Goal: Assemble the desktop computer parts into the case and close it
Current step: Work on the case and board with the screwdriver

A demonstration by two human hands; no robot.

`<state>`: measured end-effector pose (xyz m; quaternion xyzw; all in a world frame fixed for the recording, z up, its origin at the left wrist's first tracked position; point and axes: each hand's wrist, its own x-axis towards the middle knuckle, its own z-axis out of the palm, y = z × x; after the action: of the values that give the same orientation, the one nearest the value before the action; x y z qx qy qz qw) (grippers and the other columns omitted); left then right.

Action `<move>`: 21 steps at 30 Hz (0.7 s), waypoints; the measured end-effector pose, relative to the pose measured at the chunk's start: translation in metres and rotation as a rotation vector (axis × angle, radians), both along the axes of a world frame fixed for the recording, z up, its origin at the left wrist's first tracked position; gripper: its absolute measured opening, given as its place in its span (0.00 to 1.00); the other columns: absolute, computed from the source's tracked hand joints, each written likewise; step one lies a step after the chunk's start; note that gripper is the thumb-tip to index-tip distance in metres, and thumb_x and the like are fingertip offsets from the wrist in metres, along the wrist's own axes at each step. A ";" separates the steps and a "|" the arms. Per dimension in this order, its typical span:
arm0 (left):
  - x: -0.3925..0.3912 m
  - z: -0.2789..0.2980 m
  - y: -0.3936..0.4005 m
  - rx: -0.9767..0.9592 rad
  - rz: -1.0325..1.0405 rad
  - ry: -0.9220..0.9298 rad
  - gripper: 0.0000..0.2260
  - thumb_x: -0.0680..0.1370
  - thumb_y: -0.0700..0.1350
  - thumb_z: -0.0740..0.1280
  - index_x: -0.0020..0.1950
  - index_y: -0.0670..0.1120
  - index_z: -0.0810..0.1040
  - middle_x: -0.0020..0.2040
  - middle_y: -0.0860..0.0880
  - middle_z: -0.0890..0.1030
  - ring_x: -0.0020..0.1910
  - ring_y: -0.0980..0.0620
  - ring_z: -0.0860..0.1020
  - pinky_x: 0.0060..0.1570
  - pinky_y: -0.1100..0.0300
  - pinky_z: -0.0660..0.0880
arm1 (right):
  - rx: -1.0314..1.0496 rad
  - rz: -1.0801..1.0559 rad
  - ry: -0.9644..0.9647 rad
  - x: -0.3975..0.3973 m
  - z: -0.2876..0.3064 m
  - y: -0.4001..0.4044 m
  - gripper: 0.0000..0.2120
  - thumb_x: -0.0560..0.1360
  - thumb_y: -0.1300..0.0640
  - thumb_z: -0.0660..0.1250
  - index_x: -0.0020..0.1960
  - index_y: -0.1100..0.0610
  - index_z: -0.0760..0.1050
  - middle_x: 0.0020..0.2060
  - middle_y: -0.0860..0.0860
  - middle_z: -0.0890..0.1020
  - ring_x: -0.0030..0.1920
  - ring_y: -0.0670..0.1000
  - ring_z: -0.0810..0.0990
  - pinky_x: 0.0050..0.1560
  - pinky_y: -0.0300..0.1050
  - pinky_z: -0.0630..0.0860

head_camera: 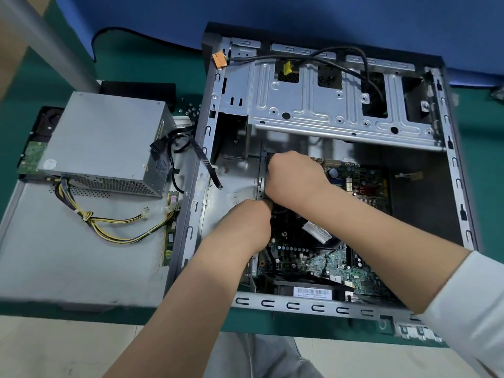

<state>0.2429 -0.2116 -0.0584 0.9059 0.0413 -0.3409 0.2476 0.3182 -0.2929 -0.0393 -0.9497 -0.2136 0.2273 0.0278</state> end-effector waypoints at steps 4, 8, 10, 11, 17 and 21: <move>0.001 0.003 -0.001 0.004 0.043 0.017 0.15 0.77 0.33 0.56 0.62 0.43 0.71 0.43 0.47 0.72 0.41 0.47 0.74 0.37 0.56 0.72 | -0.007 -0.006 -0.048 -0.006 -0.003 -0.010 0.18 0.76 0.61 0.61 0.31 0.56 0.59 0.29 0.51 0.65 0.35 0.57 0.69 0.33 0.43 0.63; 0.001 0.006 -0.003 -0.018 0.178 -0.084 0.17 0.79 0.35 0.57 0.68 0.42 0.65 0.48 0.45 0.73 0.45 0.47 0.72 0.40 0.58 0.67 | 0.058 -0.024 -0.074 -0.015 -0.008 -0.027 0.11 0.80 0.53 0.59 0.42 0.57 0.70 0.39 0.55 0.78 0.40 0.59 0.76 0.37 0.47 0.70; 0.001 0.008 -0.005 -0.069 0.219 -0.144 0.24 0.79 0.37 0.57 0.75 0.45 0.57 0.60 0.42 0.73 0.54 0.46 0.74 0.46 0.59 0.68 | 0.177 -0.123 -0.075 -0.018 -0.004 -0.037 0.11 0.80 0.48 0.59 0.49 0.56 0.70 0.38 0.53 0.79 0.39 0.57 0.78 0.38 0.48 0.74; 0.000 0.010 -0.006 -0.103 0.240 -0.176 0.26 0.80 0.38 0.57 0.77 0.47 0.54 0.65 0.43 0.71 0.58 0.45 0.73 0.50 0.59 0.68 | 0.265 -0.196 -0.041 -0.018 0.001 -0.041 0.11 0.80 0.47 0.59 0.48 0.55 0.70 0.34 0.51 0.80 0.35 0.55 0.79 0.36 0.46 0.74; -0.001 0.026 -0.004 -0.209 0.314 -0.393 0.06 0.82 0.44 0.57 0.50 0.52 0.71 0.43 0.53 0.75 0.41 0.51 0.73 0.34 0.60 0.65 | 0.893 -0.588 0.357 -0.017 0.042 -0.056 0.09 0.78 0.53 0.66 0.41 0.56 0.71 0.28 0.54 0.82 0.22 0.53 0.78 0.21 0.38 0.64; -0.001 0.047 -0.001 -0.269 0.325 -0.518 0.14 0.82 0.44 0.57 0.37 0.55 0.66 0.35 0.56 0.72 0.35 0.58 0.71 0.32 0.66 0.65 | 1.098 -0.591 0.511 -0.012 0.062 -0.054 0.10 0.77 0.56 0.67 0.39 0.58 0.71 0.25 0.55 0.79 0.20 0.53 0.75 0.21 0.38 0.62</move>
<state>0.2421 -0.2122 -0.0116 0.9033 0.0755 -0.0575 0.4185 0.3067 -0.3466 0.0229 -0.7327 -0.0161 0.2864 0.6171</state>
